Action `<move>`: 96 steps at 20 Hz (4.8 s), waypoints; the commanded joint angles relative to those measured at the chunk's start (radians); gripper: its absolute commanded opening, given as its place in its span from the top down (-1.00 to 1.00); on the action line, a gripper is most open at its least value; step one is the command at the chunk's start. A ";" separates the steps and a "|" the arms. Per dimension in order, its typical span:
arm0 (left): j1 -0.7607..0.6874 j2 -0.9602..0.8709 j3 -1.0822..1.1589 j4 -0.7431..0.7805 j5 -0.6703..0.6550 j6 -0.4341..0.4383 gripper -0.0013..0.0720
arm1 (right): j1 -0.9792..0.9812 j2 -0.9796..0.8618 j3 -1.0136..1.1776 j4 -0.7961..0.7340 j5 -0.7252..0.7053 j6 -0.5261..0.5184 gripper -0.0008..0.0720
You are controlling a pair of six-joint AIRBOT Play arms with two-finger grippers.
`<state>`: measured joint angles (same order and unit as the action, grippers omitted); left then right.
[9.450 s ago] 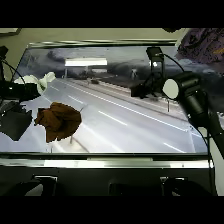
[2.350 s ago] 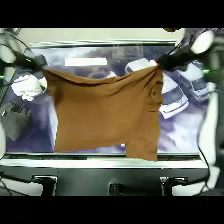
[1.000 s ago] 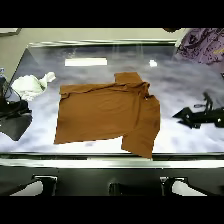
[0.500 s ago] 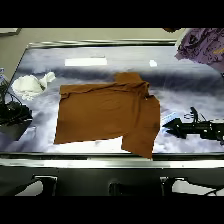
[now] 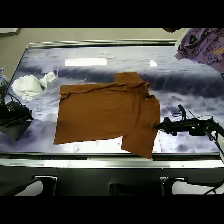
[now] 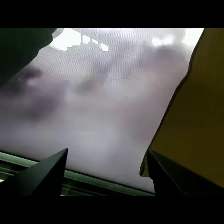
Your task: Fold the clothes and pants, and hang the long-sleeved shirts on hangers.
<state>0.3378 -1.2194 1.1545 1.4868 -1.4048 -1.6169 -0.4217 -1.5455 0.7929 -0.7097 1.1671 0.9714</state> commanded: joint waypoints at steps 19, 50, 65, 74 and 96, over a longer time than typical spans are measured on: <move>0.248 -0.045 -0.594 -0.624 0.184 0.372 -0.71 | 0.014 0.066 0.001 -0.001 0.026 0.038 0.90; -0.053 0.095 0.985 -0.146 0.097 -0.098 0.93 | 0.394 0.423 1.339 -0.549 0.009 0.444 0.91; -0.055 0.241 0.651 -0.116 0.006 -0.080 0.93 | 0.394 0.422 1.211 -0.655 0.191 0.645 0.91; -0.229 -0.462 0.488 0.092 0.370 -0.052 0.93 | 0.396 -0.191 1.136 -0.651 0.079 0.641 0.91; -0.293 -0.790 0.727 0.027 -0.004 -0.085 0.93 | 0.396 -0.422 1.136 -0.663 0.249 0.694 0.91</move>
<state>0.0448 -1.9900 1.8820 1.5452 -1.3643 -1.7092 -0.0265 -1.9457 1.9289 -1.3621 1.3743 1.6550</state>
